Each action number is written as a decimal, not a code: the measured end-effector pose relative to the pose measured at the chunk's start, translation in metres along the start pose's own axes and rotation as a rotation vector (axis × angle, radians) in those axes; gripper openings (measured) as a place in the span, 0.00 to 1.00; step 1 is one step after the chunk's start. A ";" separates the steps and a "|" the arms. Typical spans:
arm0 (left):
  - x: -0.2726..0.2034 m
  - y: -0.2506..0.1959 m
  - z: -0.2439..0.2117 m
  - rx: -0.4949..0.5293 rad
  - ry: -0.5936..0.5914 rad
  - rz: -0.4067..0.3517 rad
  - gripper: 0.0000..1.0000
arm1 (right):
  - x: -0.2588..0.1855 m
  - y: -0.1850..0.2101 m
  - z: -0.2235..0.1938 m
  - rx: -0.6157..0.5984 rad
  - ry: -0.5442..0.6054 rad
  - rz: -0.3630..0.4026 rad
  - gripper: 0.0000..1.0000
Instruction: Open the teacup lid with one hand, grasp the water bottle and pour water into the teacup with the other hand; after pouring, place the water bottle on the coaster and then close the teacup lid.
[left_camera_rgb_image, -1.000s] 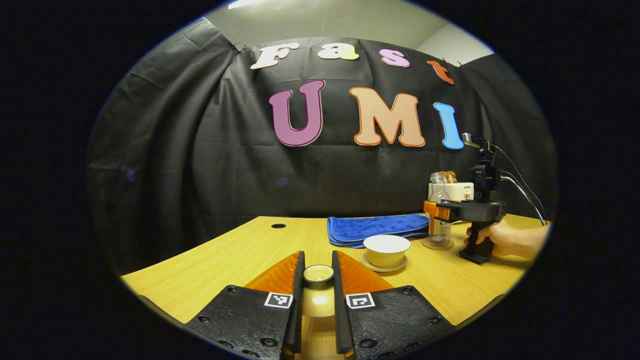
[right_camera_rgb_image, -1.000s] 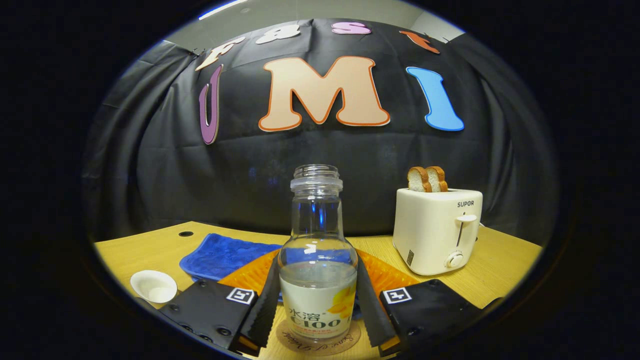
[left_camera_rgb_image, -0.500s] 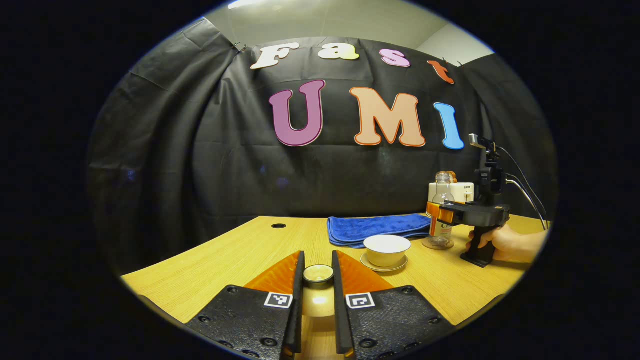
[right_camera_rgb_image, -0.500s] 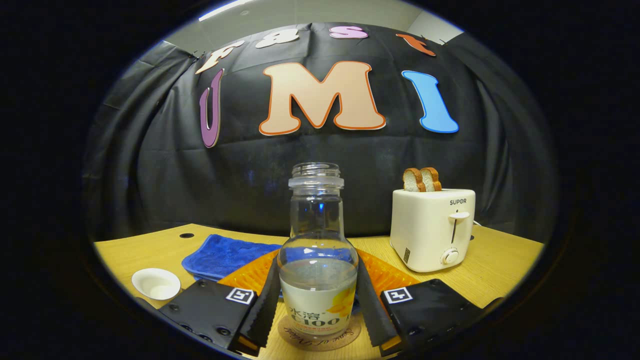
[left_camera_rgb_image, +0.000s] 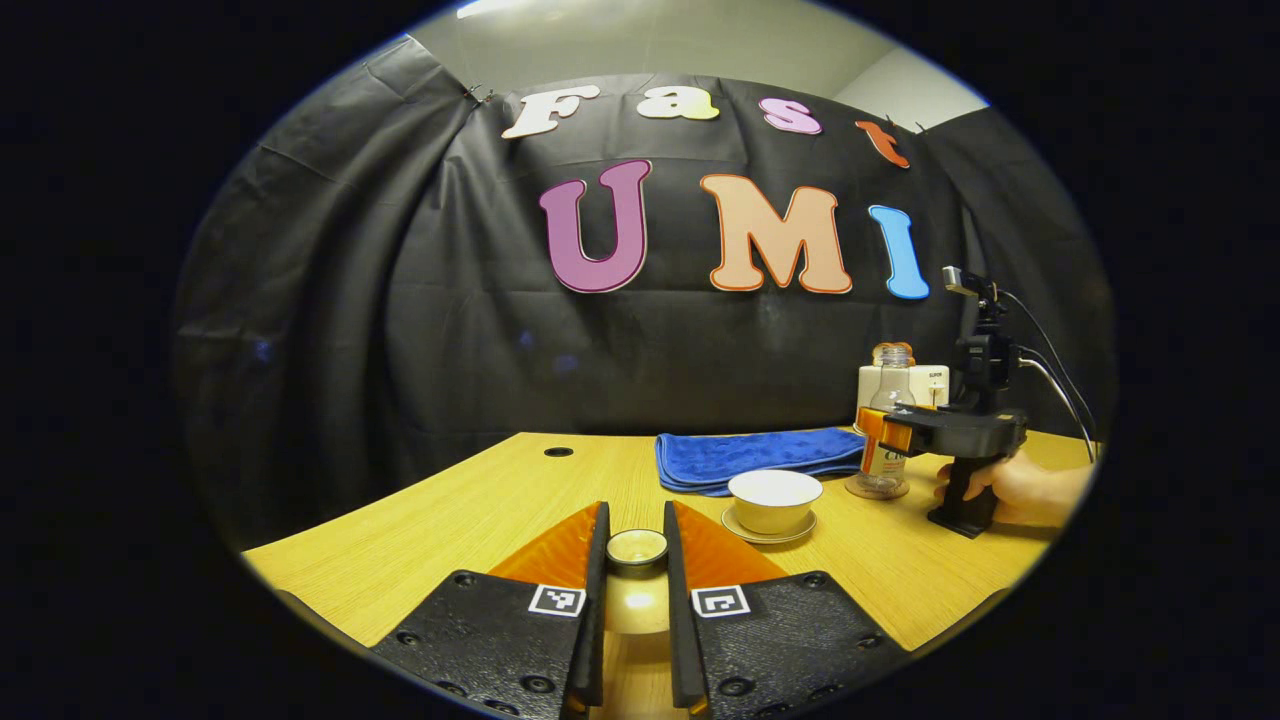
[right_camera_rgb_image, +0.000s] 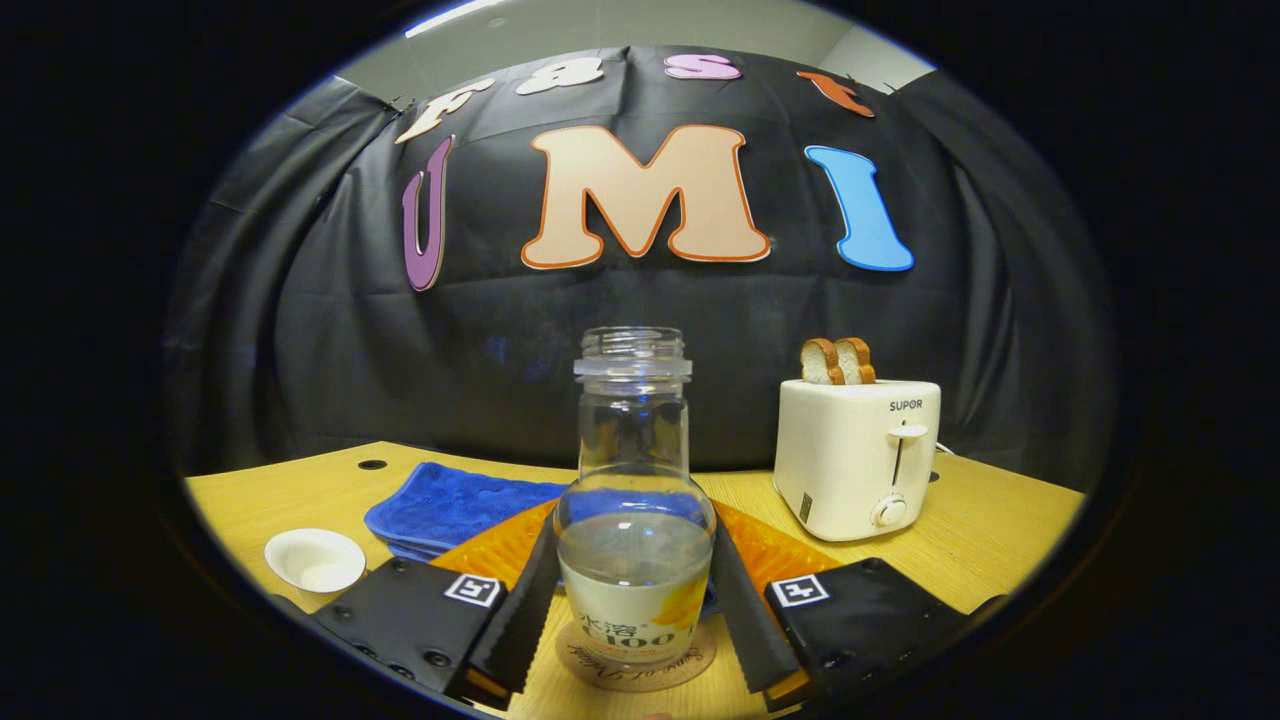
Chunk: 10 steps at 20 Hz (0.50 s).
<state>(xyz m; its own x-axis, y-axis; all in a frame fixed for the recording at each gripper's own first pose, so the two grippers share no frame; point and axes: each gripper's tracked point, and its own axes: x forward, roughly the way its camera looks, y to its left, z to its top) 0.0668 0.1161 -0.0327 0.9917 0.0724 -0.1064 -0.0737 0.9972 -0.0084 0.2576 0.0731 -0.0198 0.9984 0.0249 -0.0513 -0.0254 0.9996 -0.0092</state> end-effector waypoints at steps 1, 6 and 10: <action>0.000 0.000 0.000 0.000 0.000 0.000 0.24 | 0.000 0.001 0.000 0.002 0.004 0.004 0.86; 0.000 0.000 0.000 0.000 0.000 0.004 0.24 | -0.009 0.000 -0.001 0.001 0.004 0.008 0.92; 0.001 -0.004 -0.001 0.000 0.001 -0.015 0.24 | -0.031 -0.005 0.001 0.000 -0.002 0.005 0.96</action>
<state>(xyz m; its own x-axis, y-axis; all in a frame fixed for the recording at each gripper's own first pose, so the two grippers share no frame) 0.0682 0.1125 -0.0337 0.9926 0.0574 -0.1073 -0.0588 0.9982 -0.0102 0.2264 0.0673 -0.0170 0.9983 0.0299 -0.0494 -0.0304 0.9995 -0.0087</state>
